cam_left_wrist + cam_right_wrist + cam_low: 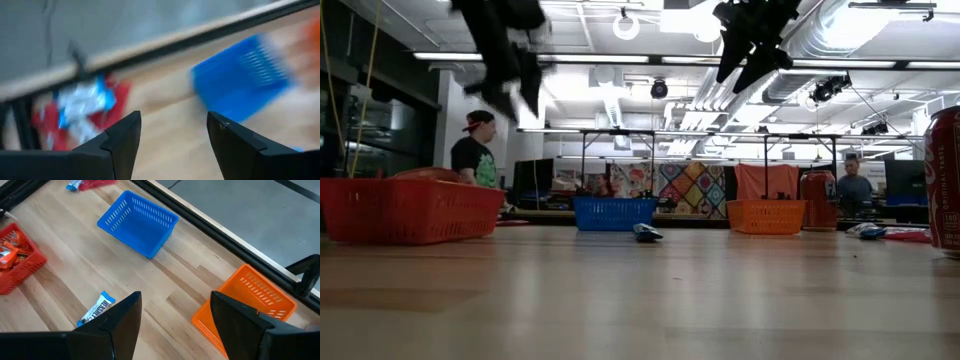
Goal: Sort candy
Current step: Put the white candy pack into the blue basket
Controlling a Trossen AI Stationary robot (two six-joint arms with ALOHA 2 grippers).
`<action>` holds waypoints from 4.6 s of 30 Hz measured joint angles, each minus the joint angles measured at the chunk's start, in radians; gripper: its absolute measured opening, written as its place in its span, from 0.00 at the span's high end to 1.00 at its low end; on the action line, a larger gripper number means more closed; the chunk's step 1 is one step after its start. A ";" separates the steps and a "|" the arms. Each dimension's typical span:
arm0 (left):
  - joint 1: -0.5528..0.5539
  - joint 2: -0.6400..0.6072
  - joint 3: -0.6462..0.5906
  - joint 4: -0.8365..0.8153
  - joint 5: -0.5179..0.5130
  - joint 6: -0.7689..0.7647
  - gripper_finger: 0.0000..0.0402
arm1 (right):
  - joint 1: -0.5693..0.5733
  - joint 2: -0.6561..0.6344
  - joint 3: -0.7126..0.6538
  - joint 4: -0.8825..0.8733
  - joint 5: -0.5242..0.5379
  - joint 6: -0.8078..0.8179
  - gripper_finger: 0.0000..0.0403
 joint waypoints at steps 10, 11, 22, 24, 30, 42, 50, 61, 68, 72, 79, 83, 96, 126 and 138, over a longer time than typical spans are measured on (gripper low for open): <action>0.101 0.112 -0.310 0.057 -0.038 -0.291 0.47 | 0.000 0.000 0.000 -0.023 -0.017 -0.013 0.42; 0.098 0.106 -0.342 0.073 -0.058 -0.333 0.47 | 0.000 0.000 0.000 -0.022 -0.017 -0.018 0.42; 0.130 0.127 -0.453 0.296 -0.178 -0.553 0.47 | -0.001 0.000 0.000 -0.022 -0.017 -0.038 0.42; 0.145 0.142 -0.453 0.299 -0.175 -0.556 0.47 | -0.001 0.000 0.000 -0.022 -0.017 -0.044 0.42; 0.167 0.218 -0.453 0.346 -0.159 -0.581 0.47 | -0.001 0.000 0.000 -0.022 -0.016 -0.058 0.42; 0.117 0.268 -0.451 0.355 -0.185 -0.596 0.72 | -0.001 0.000 0.000 -0.022 -0.016 -0.058 0.42; 0.089 0.081 -0.454 0.294 -0.180 -0.468 0.96 | -0.001 0.000 0.000 -0.029 -0.016 -0.061 0.42; 0.016 -0.386 -0.446 0.350 0.072 -0.182 0.99 | -0.001 0.000 0.000 -0.025 -0.016 -0.090 0.42; -0.076 -0.536 -0.445 0.413 0.299 -0.148 0.99 | -0.001 0.000 0.000 -0.022 -0.016 -0.114 0.42; -0.107 -0.549 -0.445 0.413 0.299 -0.158 0.99 | -0.001 0.000 0.000 -0.022 -0.016 -0.114 0.42; -0.213 -0.511 -0.445 0.585 0.373 -0.102 0.99 | 0.000 0.000 0.000 0.007 -0.169 -0.146 0.42; -0.299 -0.437 -0.445 0.788 0.368 -0.083 0.99 | 0.034 0.000 0.000 0.171 -0.371 -0.196 0.42; -0.411 -0.168 -0.404 1.190 0.296 -0.053 0.99 | 0.112 0.039 0.000 0.656 -0.387 -0.140 0.42; -0.180 0.661 0.155 0.442 0.150 0.248 0.98 | 0.063 -0.087 0.000 0.596 -0.387 -0.129 0.42; -0.180 0.665 0.155 0.457 0.142 0.228 0.76 | 0.064 -0.087 0.000 0.583 -0.387 -0.131 0.42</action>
